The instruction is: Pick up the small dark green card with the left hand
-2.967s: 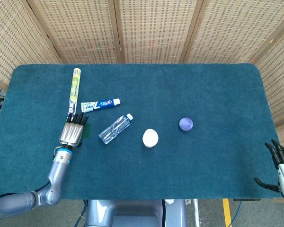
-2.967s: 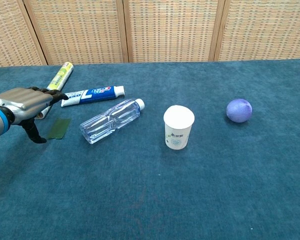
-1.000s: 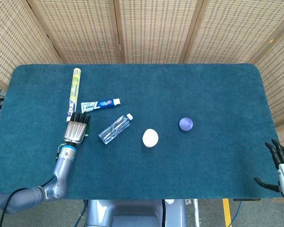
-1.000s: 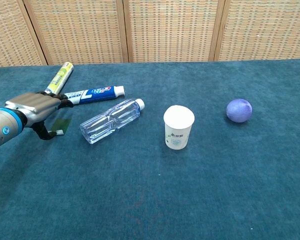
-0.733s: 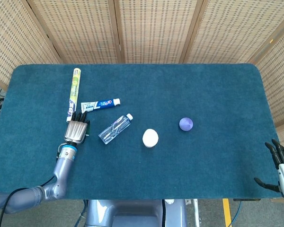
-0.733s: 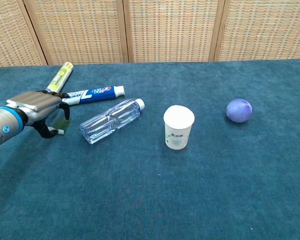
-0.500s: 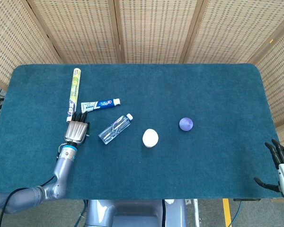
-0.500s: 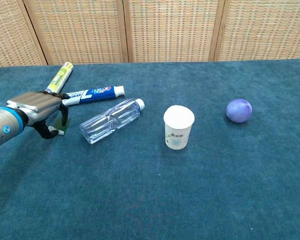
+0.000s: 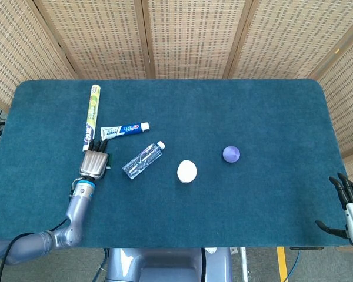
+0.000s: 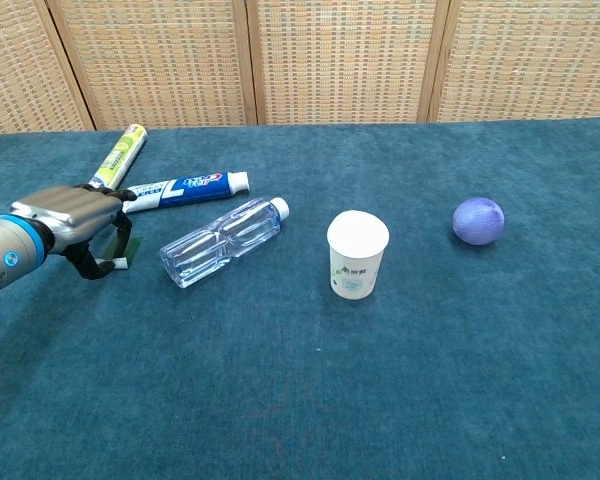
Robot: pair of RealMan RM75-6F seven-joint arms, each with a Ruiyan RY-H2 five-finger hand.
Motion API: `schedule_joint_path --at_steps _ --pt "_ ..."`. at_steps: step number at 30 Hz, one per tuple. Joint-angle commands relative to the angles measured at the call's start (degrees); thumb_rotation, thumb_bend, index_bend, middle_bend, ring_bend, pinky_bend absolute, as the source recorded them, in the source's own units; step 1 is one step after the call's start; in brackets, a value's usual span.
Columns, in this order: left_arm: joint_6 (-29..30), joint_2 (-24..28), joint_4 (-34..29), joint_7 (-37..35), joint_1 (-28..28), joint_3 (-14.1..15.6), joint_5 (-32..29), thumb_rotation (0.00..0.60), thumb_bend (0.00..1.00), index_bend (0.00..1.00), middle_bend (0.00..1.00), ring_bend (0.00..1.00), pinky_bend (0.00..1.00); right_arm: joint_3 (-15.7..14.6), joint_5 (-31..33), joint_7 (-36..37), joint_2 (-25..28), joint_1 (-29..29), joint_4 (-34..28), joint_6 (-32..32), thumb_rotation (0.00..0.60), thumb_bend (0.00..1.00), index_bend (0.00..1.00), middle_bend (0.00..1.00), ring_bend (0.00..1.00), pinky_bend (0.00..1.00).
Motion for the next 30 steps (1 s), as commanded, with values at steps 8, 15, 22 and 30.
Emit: schedule_joint_path --at_steps 8,15,22,30 --pt "-0.05 -0.36 0.43 0.54 -0.29 0.17 -0.49 0.600 0.44 0.57 0.00 0.00 0.00 0.04 -0.04 0.38 0.10 -0.03 0.04 0.11 0.600 0.15 0.00 0.00 0.00 0.00" --pt "-0.11 -0.41 0.88 0.86 -0.48 0.15 -0.88 0.600 0.45 0.58 0.00 0.00 0.00 0.05 -0.04 0.50 0.15 -0.04 0.08 0.12 0.600 0.14 0.00 0.00 0.00 0.00" --pt "-0.15 -0.32 1.08 0.75 -0.58 -0.01 -1.13 0.600 0.47 0.58 0.00 0.00 0.00 0.01 -0.08 0.49 0.18 -0.06 0.01 0.14 0.600 0.15 0.00 0.00 0.00 0.00" --pt "-0.28 -0.58 1.73 0.11 -0.75 -0.31 -1.00 0.600 0.48 0.60 0.00 0.00 0.00 0.07 0.08 0.34 0.14 -0.01 0.05 0.04 0.600 0.14 0.00 0.00 0.00 0.00"
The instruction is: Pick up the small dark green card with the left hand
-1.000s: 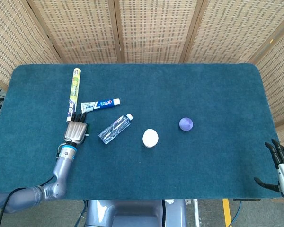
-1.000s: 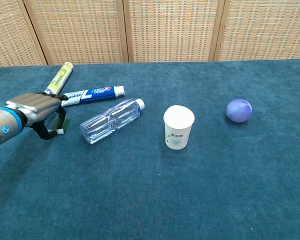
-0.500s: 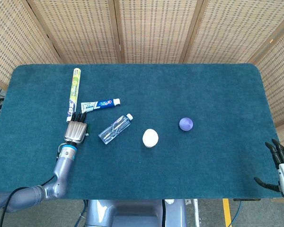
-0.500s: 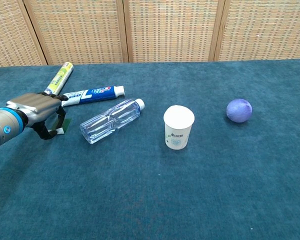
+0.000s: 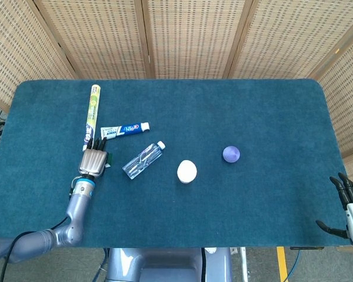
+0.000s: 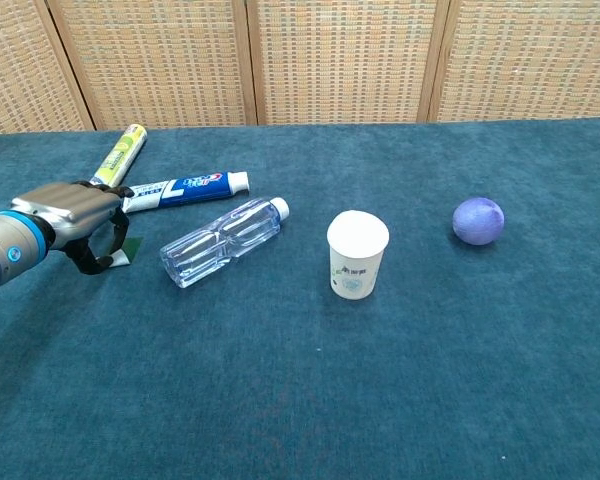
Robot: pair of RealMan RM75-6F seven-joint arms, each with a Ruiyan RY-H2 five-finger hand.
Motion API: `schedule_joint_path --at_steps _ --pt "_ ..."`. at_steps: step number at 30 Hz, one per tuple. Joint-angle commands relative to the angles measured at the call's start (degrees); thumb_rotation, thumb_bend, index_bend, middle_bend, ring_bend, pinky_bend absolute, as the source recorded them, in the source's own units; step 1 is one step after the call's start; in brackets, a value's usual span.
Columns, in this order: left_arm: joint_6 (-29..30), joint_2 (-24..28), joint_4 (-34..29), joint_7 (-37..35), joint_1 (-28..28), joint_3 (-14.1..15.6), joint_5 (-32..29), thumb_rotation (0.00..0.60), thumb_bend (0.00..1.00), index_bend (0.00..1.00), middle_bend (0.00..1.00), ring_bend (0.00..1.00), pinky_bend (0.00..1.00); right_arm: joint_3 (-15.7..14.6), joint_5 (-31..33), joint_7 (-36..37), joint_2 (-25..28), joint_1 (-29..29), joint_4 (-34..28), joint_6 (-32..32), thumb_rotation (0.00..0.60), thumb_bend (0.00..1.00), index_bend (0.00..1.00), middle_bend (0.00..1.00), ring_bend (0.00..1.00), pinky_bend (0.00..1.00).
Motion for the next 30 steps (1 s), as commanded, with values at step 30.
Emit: schedule_joint_path --at_steps 30 --pt "1.23 3.03 1.91 -2.69 -4.38 -6.73 2.14 0.600 0.48 0.61 0.00 0.00 0.00 0.23 0.82 -0.52 -0.32 0.19 0.20 -0.58 0.600 0.14 0.00 0.00 0.00 0.00"
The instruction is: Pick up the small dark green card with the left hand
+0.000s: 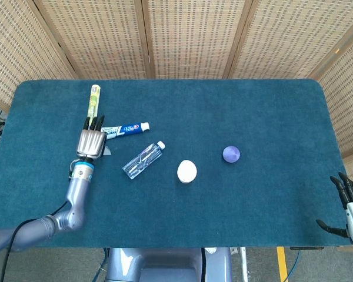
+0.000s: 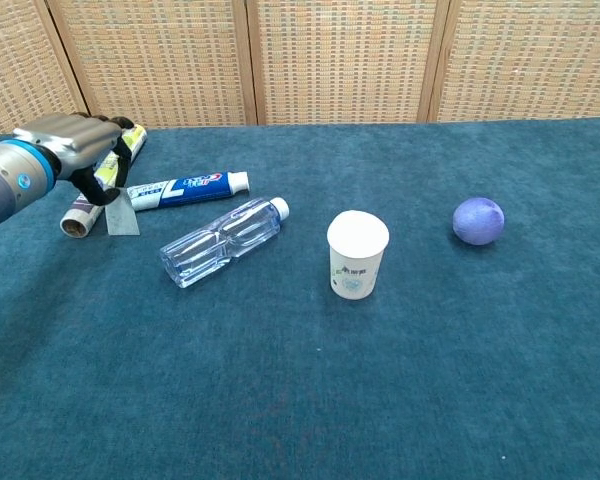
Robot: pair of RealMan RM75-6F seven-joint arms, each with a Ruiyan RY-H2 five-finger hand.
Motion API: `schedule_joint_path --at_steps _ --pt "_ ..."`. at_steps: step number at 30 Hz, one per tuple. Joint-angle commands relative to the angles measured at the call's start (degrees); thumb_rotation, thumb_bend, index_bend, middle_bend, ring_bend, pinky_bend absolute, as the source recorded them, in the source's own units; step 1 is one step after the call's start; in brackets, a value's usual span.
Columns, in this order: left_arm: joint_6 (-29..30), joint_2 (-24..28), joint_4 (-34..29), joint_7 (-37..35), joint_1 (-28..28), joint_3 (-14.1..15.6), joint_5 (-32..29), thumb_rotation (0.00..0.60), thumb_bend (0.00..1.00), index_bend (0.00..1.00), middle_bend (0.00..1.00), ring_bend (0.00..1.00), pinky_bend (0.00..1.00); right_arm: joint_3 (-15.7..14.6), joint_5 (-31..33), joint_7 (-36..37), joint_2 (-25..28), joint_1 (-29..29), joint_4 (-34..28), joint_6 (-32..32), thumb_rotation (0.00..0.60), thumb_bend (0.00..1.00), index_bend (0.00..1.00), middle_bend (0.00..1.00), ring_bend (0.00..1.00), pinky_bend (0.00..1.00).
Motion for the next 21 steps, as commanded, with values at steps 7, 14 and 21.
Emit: schedule_joint_path --at_steps 7,14,21 --pt "3.40 4.28 -6.76 -2.99 0.57 -2.59 1.20 0.600 0.44 0.59 0.00 0.00 0.00 0.10 0.15 0.08 0.04 -0.04 0.04 0.08 0.600 0.14 0.00 0.00 0.00 0.00" --pt "8.44 9.75 -17.31 -7.13 4.33 -1.95 5.67 0.600 0.27 0.26 0.00 0.00 0.00 0.15 0.14 -0.08 0.06 -0.05 0.02 0.16 0.600 0.15 0.00 0.00 0.00 0.00" --pt "16.24 18.40 -32.84 -8.80 11.10 1.85 11.81 0.600 0.18 0.11 0.00 0.00 0.00 0.04 -0.21 -1.78 -0.19 -0.16 -0.36 0.62 0.600 0.15 0.00 0.00 0.00 0.00"
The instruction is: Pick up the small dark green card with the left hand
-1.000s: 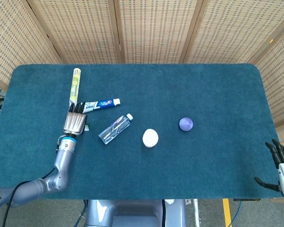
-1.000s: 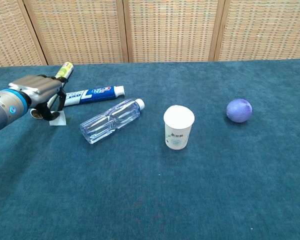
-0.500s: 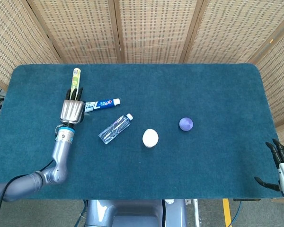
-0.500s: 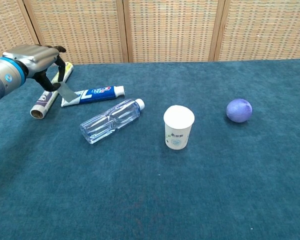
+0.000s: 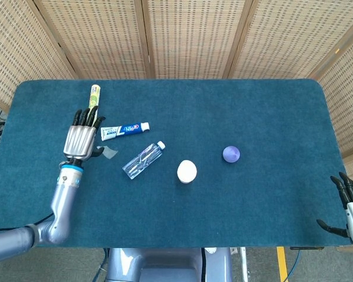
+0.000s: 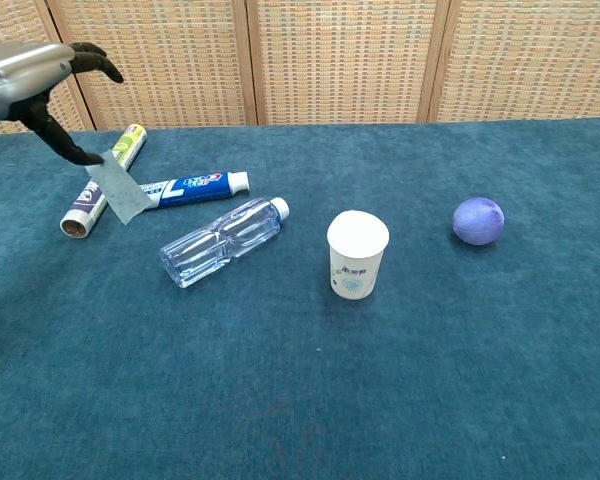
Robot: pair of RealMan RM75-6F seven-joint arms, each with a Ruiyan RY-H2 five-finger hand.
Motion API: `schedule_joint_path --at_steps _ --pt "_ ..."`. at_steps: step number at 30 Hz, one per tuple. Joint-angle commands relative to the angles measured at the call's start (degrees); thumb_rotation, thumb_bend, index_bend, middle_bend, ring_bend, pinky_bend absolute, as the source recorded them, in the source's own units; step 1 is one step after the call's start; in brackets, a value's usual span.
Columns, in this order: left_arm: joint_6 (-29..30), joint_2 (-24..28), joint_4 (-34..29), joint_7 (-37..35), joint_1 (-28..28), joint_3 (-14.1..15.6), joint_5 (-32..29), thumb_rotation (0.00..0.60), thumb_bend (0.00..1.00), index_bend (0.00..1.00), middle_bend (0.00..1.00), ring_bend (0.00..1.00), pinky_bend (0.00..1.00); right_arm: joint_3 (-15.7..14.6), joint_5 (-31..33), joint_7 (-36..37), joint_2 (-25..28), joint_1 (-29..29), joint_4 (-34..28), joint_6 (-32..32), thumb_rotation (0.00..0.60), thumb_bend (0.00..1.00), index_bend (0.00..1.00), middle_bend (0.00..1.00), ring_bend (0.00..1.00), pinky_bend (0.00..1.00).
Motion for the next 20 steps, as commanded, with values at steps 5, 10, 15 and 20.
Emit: schedule_joint_path --at_steps 5,10,15,20 --pt "10.87 10.76 -16.27 -0.70 9.81 7.98 10.80 0.600 0.17 0.08 0.00 0.00 0.00 0.06 0.28 -1.96 -0.37 -0.14 -0.48 0.32 0.600 0.14 0.00 0.00 0.00 0.00" --pt "14.96 14.63 -22.03 -1.04 15.82 14.48 16.07 0.600 0.19 0.08 0.00 0.00 0.00 0.15 -0.06 -2.94 -0.19 -0.68 -1.19 1.68 0.600 0.15 0.00 0.00 0.00 0.00" --pt "17.47 16.24 -23.69 -1.34 20.05 18.18 19.00 0.600 0.20 0.08 0.00 0.00 0.00 0.31 -0.09 -3.31 -0.16 -0.84 -1.45 2.17 0.600 0.15 0.00 0.00 0.00 0.00" --pt "19.56 16.82 -22.59 -3.25 23.36 19.79 22.10 0.600 0.20 0.08 0.00 0.00 0.00 0.40 -0.07 -3.05 -0.05 -1.01 -1.66 2.48 0.600 0.14 0.00 0.00 0.00 0.00"
